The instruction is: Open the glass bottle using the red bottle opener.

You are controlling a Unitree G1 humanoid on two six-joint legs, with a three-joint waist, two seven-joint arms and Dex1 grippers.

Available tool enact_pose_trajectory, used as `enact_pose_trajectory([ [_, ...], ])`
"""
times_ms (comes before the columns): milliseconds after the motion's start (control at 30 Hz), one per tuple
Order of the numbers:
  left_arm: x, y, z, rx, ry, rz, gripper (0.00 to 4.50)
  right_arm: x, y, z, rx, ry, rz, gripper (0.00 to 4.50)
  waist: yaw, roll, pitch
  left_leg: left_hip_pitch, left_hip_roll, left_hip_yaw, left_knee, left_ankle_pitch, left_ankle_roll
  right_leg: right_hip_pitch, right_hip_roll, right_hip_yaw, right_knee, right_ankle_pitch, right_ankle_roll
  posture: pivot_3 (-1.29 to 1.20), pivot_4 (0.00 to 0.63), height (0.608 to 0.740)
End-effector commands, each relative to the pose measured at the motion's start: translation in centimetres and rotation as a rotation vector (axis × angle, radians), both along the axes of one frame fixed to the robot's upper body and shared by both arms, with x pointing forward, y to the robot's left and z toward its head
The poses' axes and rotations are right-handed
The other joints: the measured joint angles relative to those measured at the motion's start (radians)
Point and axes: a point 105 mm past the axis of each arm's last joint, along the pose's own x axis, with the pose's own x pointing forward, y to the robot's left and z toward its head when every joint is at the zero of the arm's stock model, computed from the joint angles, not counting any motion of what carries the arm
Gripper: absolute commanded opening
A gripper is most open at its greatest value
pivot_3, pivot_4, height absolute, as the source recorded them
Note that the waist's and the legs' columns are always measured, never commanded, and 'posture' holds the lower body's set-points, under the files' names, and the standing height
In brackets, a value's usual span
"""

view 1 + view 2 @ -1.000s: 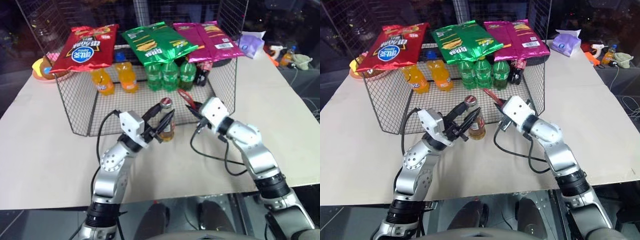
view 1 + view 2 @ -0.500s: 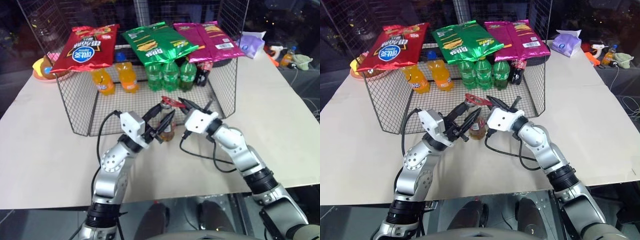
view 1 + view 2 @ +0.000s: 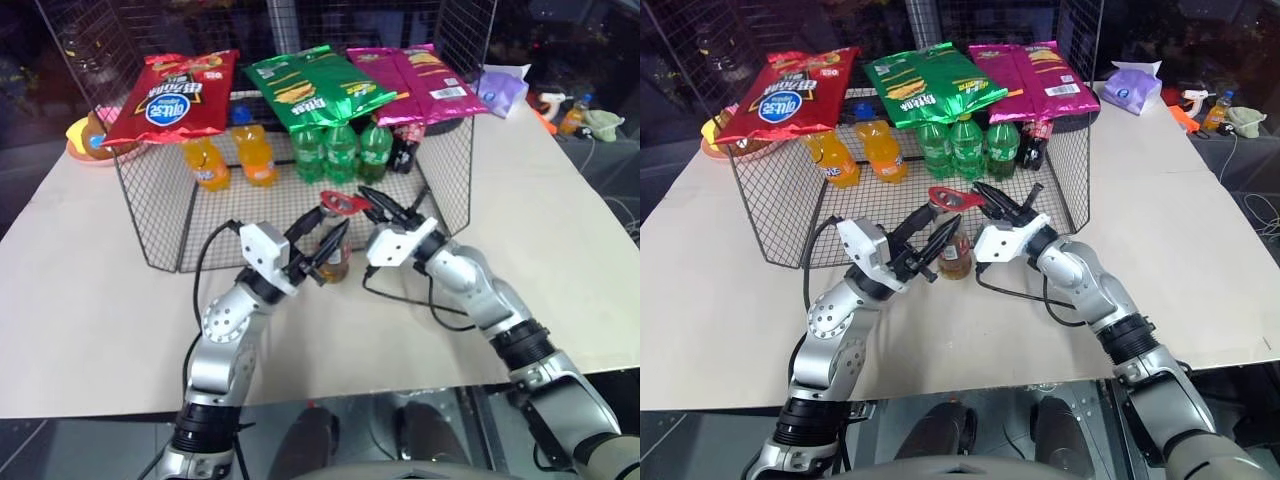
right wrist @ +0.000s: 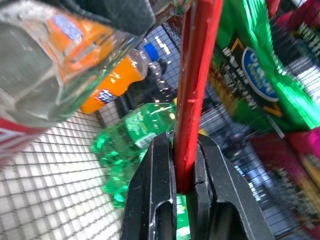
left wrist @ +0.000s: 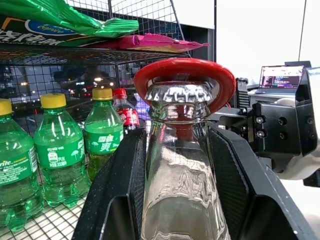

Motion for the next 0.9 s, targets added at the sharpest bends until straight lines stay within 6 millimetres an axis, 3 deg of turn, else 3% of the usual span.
enact_pose_trajectory([
  [33,0.3,-0.4,-1.7,0.037,0.068,0.003,1.72,-1.0,1.1,0.7,-0.1,-0.128,0.08,0.0,0.0,0.0,0.0,0.0,0.0,0.0,0.0,0.0,0.0,0.0,0.0,0.0,0.0,0.0,0.0,0.0,0.15,0.74],
  [233,0.3,-0.3,-1.9,0.037,0.073,0.01,1.72,-0.5,0.3,3.0,-0.167,-0.277,0.101,0.0,0.0,0.0,0.0,0.0,0.0,0.0,0.0,0.0,0.0,0.0,0.0,0.0,0.0,0.0,0.0,0.0,0.15,0.74],
  [567,0.3,-0.2,-1.9,0.035,0.075,0.018,1.72,-0.5,0.2,8.1,-0.136,-0.497,0.089,0.0,-0.001,0.0,0.0,-0.001,0.0,0.0,-0.001,0.0,0.0,0.0,0.0,0.001,-0.001,0.0,0.0,0.0,0.15,0.74],
  [900,0.5,0.2,-1.9,0.024,0.076,0.048,1.72,0.8,-2.1,9.0,0.089,-0.393,-0.033,0.0,-0.002,0.0,0.0,0.0,0.001,0.001,-0.002,0.0,0.0,0.0,0.0,0.001,-0.001,0.0,0.0,0.0,0.15,0.74],
])
